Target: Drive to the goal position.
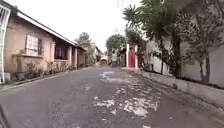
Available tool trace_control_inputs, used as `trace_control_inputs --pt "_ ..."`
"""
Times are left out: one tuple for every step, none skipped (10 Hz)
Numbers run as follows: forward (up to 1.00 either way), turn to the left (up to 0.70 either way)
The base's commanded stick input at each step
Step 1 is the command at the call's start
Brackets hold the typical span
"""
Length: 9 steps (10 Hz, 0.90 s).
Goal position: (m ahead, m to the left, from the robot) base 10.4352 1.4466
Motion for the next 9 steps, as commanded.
trace_control_inputs --pt "0.70 0.00" --pt "0.70 0.00" --pt "0.70 0.00" --pt "0.70 0.00" --pt "0.70 0.00" --pt "0.70 0.00" --pt "0.70 0.00" --pt "0.70 0.00" --pt "0.70 0.00"
